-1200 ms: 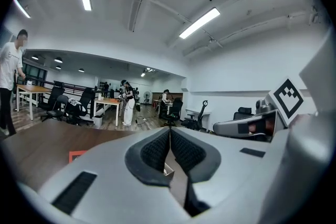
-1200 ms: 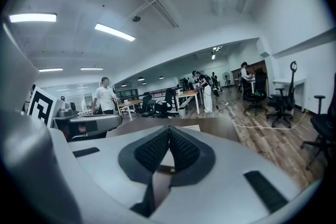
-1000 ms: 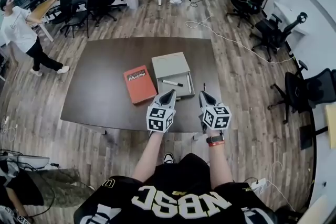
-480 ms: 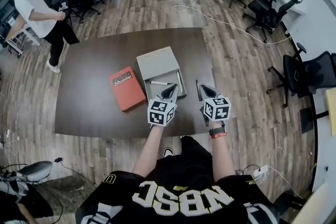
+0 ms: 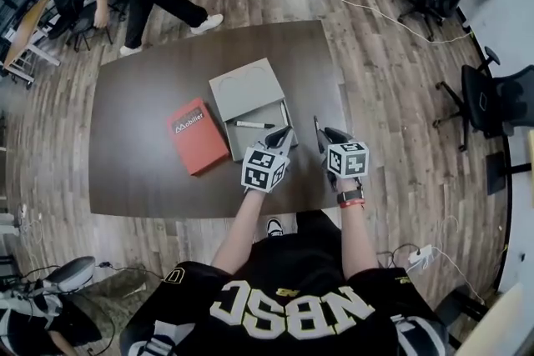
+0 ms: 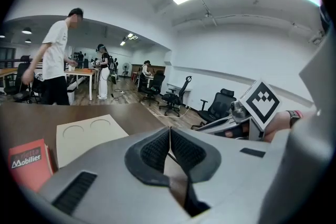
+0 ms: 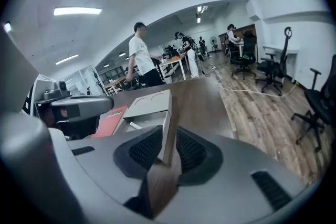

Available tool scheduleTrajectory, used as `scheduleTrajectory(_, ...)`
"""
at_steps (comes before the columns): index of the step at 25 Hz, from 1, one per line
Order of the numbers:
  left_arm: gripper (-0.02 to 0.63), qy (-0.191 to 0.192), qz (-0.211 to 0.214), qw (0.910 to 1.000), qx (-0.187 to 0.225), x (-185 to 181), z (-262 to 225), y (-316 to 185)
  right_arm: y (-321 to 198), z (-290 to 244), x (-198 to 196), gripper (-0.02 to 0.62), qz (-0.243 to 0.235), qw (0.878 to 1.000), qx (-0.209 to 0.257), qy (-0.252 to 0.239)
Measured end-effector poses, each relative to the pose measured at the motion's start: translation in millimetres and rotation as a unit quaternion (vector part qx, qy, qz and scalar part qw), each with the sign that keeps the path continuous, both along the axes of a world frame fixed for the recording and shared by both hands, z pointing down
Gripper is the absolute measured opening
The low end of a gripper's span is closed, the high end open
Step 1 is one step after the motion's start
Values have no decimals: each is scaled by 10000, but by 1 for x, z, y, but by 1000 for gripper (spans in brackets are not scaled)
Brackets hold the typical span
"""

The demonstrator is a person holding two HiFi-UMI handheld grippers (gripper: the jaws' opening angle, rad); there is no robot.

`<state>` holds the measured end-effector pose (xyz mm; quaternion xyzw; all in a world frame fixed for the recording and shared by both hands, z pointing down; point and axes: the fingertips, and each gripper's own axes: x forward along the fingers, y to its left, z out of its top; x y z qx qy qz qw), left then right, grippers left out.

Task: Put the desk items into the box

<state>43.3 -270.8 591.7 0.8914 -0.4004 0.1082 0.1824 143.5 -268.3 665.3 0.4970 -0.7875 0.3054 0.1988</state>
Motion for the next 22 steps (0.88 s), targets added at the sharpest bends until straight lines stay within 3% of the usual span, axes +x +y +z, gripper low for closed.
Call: scheduleTrajectory(22,18,-186,55,9967,-791,-4,58,-30,-18,112,3,118,54,9934,-1123,240)
